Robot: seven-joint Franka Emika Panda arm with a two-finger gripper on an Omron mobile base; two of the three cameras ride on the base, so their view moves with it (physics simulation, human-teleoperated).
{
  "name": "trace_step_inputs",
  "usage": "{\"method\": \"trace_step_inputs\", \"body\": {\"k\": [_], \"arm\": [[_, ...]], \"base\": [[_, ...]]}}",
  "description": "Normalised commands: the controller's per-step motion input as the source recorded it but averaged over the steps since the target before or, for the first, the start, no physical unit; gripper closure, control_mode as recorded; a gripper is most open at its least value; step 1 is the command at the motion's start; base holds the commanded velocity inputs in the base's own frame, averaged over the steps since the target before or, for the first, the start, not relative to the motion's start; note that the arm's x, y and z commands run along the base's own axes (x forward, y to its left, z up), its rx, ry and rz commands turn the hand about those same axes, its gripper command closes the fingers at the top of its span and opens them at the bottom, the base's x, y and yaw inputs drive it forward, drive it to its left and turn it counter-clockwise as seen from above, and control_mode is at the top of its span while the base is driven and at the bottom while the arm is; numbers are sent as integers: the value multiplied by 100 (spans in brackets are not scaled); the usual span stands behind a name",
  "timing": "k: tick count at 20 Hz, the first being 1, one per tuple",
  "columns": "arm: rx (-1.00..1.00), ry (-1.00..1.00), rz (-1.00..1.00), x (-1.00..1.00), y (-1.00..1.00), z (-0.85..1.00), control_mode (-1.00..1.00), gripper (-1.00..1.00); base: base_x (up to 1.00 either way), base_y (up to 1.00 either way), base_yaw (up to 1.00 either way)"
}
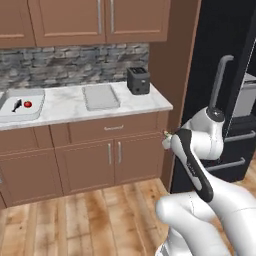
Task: Place one tomato and one fish in each tupperware on the nearby counter, to pack two identical lunches.
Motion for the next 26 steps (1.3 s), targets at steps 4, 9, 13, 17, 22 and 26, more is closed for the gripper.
{"method": "trace_step_inputs", "body": {"k": [4,9,13,17,22,26], "arm": [[0,0,0,0,0,0,100,100],[0,0,0,0,0,0,100,100],[0,0,0,0,0,0,100,100],[0,0,0,0,0,0,100,100],[0,0,0,0,0,0,100,100],[-1,0,0,0,1,-5,-100,100]], "base": [[87,76,0],[100,8,0],[99,15,0],[89,49,0],[58,31,0],[0,0,0]]}}
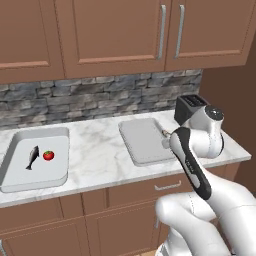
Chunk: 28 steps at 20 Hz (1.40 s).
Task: Place one tomato and one fish in each tupperware on the nearby counter, to pack two identical lunches.
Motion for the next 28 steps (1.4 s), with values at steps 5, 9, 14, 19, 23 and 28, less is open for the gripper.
{"method": "trace_step_inputs", "body": {"k": [5,9,14,19,23,28], "arm": [[-1,1,0,35,28,-40,-100,100],[0,-8,0,45,18,-49,-100,100],[0,-9,0,46,3,-32,-100,100],[0,9,0,56,0,-1,-100,100],[0,16,0,47,0,0,-100,100],[1,6,-3,33,1,0,-100,100]], "base": [[0,0,0],[0,0,0],[0,0,0],[0,0,0],[0,0,0],[0,0,0]]}}
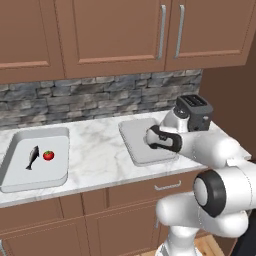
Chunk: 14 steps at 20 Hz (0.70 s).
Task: Place one tomato and one fish in each tupperware on the nearby counter, to pack two identical lunches.
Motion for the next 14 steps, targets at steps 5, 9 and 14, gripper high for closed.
{"method": "trace_step_inputs", "body": {"k": [5,9,14], "arm": [[8,3,-17,7,18,-6,-100,100],[11,0,-18,5,25,-15,-100,100],[1,0,-12,13,1,-16,-100,100]], "base": [[0,0,0],[0,0,0],[0,0,0]]}}
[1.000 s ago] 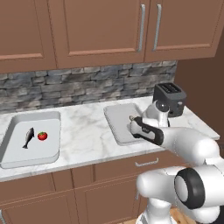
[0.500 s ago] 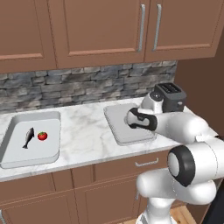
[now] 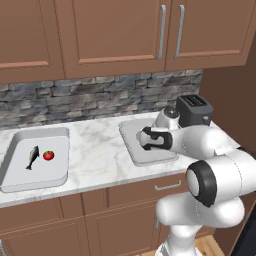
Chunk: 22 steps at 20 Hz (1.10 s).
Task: Place one tomato and one fish in each tupperware on the nearby counter, to pack two identical lunches.
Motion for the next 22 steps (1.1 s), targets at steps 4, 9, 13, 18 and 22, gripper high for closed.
{"method": "trace_step_inputs", "body": {"k": [4,9,13,18,22], "arm": [[0,0,-7,39,0,-16,-100,100],[0,0,-5,33,0,-22,-100,100],[0,0,-3,26,0,-23,-100,100],[0,0,-1,24,-1,-24,-100,100],[0,0,0,32,-3,-23,-100,100]], "base": [[0,0,0],[0,0,0],[0,0,0],[0,0,0],[0,0,0]]}}
